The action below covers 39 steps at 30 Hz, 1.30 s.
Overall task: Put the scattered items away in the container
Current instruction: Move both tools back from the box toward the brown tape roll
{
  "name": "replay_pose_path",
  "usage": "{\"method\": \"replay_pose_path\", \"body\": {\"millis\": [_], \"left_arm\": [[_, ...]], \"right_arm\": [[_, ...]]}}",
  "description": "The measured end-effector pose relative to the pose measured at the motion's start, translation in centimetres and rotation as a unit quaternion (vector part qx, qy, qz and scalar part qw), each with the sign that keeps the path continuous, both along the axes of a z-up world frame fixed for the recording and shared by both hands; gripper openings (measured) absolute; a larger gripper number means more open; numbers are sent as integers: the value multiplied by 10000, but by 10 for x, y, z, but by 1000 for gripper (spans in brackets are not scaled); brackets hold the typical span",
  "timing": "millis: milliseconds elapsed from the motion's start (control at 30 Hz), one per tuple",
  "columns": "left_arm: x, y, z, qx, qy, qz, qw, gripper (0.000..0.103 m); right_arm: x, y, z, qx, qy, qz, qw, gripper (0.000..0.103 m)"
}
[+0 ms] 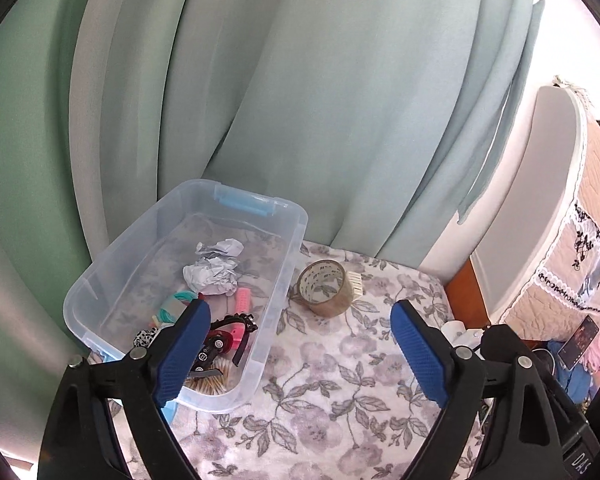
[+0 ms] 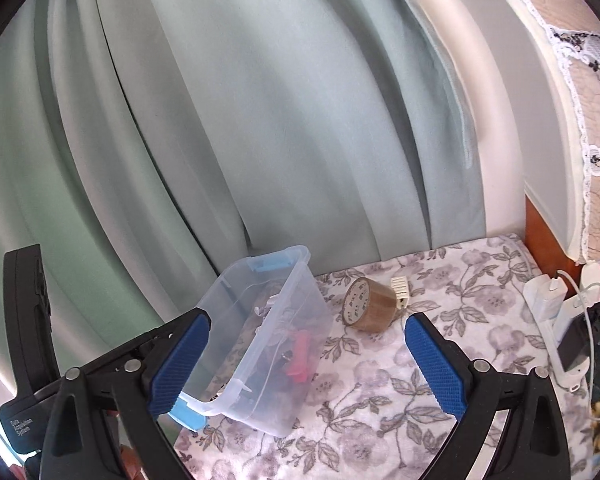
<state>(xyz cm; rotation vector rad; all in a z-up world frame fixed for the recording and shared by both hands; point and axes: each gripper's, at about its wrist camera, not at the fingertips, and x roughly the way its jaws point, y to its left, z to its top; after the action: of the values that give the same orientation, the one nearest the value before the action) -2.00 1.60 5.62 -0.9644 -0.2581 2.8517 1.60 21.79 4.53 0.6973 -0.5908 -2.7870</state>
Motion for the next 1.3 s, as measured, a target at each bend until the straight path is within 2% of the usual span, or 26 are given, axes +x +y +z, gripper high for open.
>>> {"method": "replay_pose_path", "body": {"millis": [133, 267, 533, 733, 800, 933, 1167, 1300], "left_arm": [[7, 23, -1, -349, 138, -64, 9993, 95], [10, 40, -4, -531, 191, -102, 9984, 95], [1, 63, -26, -537, -93, -304, 9980, 95], [-5, 80, -44, -726, -206, -452, 9961, 95], [-6, 87, -50, -858, -218, -440, 9951, 95], [-13, 94, -62, -872, -384, -493, 9942, 95], [-24, 107, -85, -1052, -597, -533, 9912, 95], [-30, 110, -97, -1013, -725, -559, 9906, 95]], "right_arm": [[9, 18, 0, -53, 93, -167, 9998, 101], [14, 32, -6, -72, 136, -322, 9994, 101], [18, 55, -24, -175, 118, -555, 9982, 103], [15, 66, -43, -154, 113, -654, 9977, 103], [12, 70, -49, -230, 23, -634, 9977, 103], [6, 80, -64, -415, -227, -627, 9969, 103], [-1, 92, -87, -334, -550, -848, 9943, 103], [-6, 95, -96, -244, -626, -876, 9939, 103]]}}
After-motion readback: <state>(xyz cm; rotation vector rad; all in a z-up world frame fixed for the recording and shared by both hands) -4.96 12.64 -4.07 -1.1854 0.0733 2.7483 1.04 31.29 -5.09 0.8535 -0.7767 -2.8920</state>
